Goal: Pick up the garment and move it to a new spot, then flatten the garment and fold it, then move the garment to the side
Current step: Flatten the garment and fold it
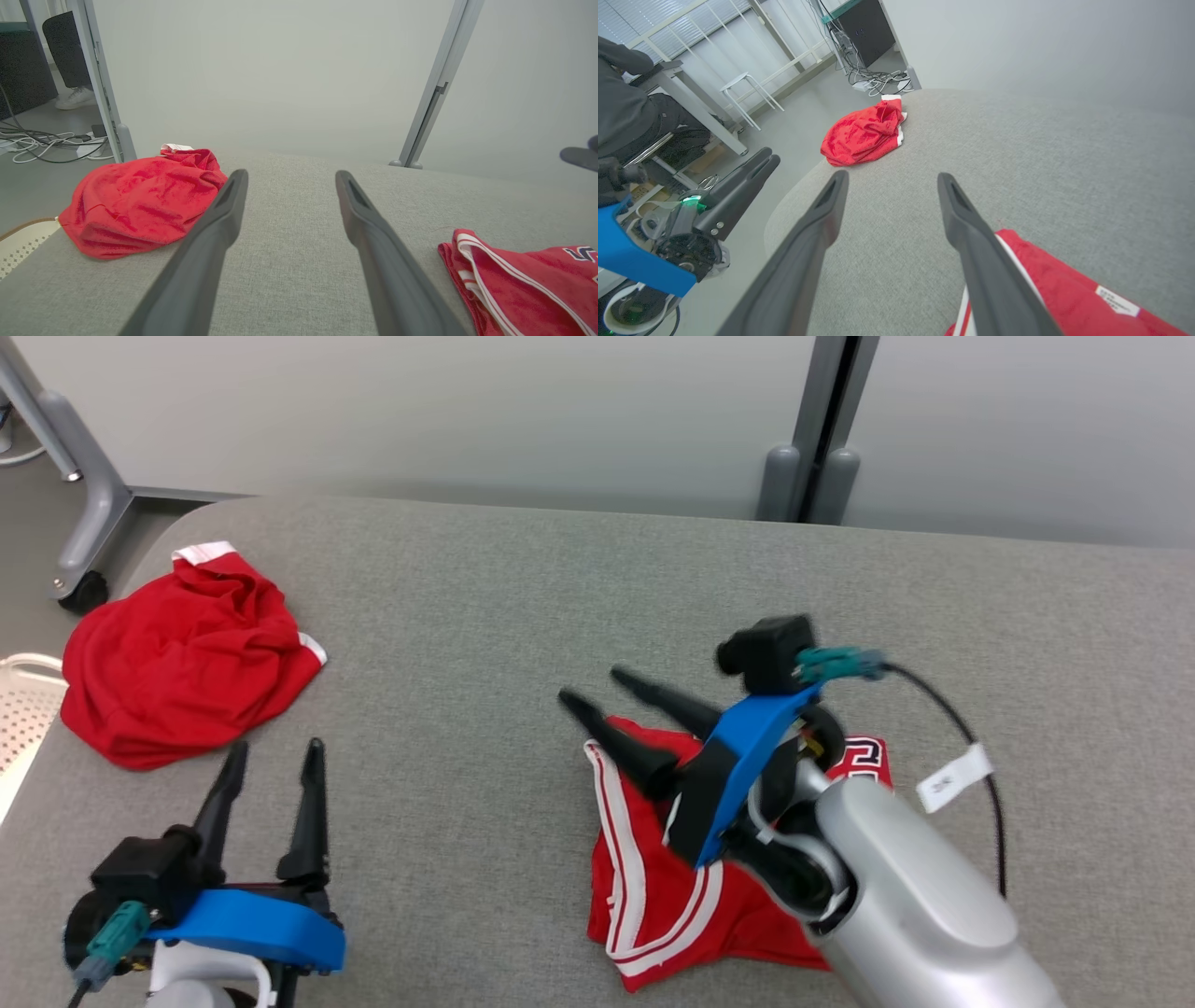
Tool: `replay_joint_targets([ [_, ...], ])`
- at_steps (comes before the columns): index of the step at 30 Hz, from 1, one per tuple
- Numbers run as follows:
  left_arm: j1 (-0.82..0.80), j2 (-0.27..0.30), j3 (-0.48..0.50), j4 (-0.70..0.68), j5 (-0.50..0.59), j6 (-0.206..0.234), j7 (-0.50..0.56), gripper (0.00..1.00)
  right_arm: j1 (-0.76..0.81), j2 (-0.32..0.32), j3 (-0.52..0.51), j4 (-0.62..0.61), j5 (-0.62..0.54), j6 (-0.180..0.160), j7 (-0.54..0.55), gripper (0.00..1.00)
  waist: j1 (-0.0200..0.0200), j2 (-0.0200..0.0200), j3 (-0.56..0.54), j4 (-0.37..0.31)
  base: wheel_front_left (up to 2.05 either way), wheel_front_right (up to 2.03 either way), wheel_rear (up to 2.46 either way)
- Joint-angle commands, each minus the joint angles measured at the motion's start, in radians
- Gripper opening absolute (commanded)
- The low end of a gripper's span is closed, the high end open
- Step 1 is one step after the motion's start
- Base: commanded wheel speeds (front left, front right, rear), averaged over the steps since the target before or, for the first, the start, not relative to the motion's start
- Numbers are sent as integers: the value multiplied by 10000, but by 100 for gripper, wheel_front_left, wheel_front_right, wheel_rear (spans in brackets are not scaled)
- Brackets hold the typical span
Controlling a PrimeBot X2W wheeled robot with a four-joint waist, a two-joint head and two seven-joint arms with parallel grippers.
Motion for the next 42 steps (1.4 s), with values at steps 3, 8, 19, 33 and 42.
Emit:
replay_joint_targets([
  [3,291,230,309,-286,-119,230,-97,100,288,-192,-1369,-633,-1412,1,-708,100,0,-1,-90,-244,0,0,0],
  [8,595,392,503,-626,-142,416,-68,100,1709,-653,-3471,-1707,-4188,3,-1101,100,0,-1,-97,-392,0,0,0],
  [19,918,337,311,-862,-91,546,-46,100,4820,-146,-6486,-3511,-6350,1,-2499,100,0,-1,-275,-768,0,0,0],
  [33,1498,147,35,-472,-85,509,-371,100,6035,-76,-6393,-3271,-6018,3,-2982,100,0,-1,-1117,-1518,0,0,0],
  [42,1867,215,94,-365,-131,570,-471,100,6039,-61,-6165,-3131,-5803,1,-3060,100,0,-1,-1251,-1613,0,0,0],
])
